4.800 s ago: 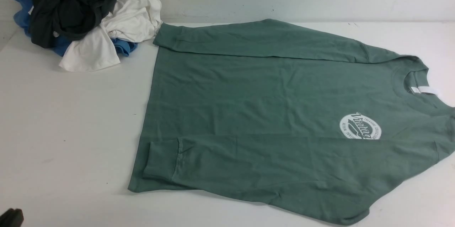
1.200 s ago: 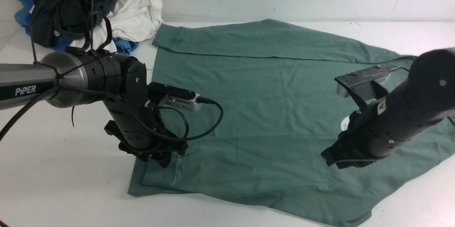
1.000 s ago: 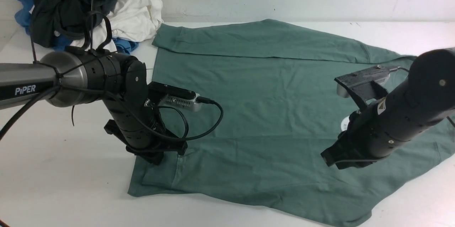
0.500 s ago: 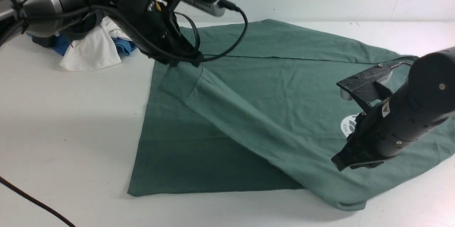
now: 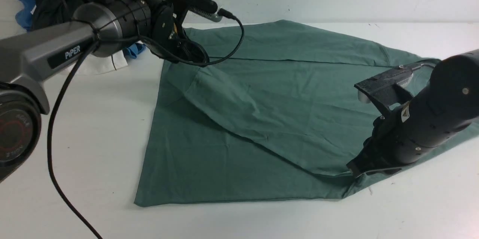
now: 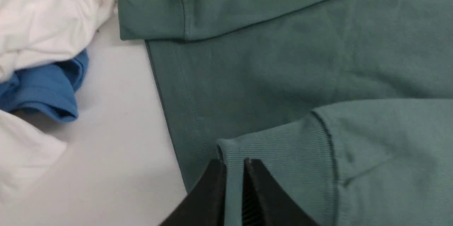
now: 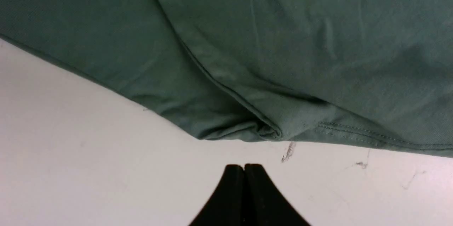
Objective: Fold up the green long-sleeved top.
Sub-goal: Use the left arm to drag and place the cuff at the centered position on the left edge of the fabric, then use the left arm to clamp the cuff farthest from it
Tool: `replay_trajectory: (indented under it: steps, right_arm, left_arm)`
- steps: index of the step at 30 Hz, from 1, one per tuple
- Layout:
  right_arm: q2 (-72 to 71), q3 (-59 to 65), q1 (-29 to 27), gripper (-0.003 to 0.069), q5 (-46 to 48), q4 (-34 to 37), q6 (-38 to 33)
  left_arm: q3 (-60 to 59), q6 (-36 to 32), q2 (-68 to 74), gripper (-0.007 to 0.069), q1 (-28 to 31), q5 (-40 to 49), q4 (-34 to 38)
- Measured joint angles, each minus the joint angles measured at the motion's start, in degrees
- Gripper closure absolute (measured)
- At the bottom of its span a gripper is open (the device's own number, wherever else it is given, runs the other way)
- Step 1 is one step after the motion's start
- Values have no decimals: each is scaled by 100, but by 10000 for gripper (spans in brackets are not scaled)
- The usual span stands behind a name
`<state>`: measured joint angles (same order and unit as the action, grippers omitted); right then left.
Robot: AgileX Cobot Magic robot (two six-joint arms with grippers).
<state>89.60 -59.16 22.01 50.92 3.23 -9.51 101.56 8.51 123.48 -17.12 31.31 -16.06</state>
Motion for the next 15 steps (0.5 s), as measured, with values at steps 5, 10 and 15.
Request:
replay_trajectory:
  steps: [5,10,15]
  right_arm:
    - [0,0,0,673,-249,3,0]
    - [21,0,0,673,-1099,45,0]
    - [391,0,0,673,-2224,77,0]
  left_arm:
    - [53,178,3,322,15,310,-7]
    - [270,90,-350,240,-17,1798,196]
    - [130,-706,-256,324,-28,2753,783]
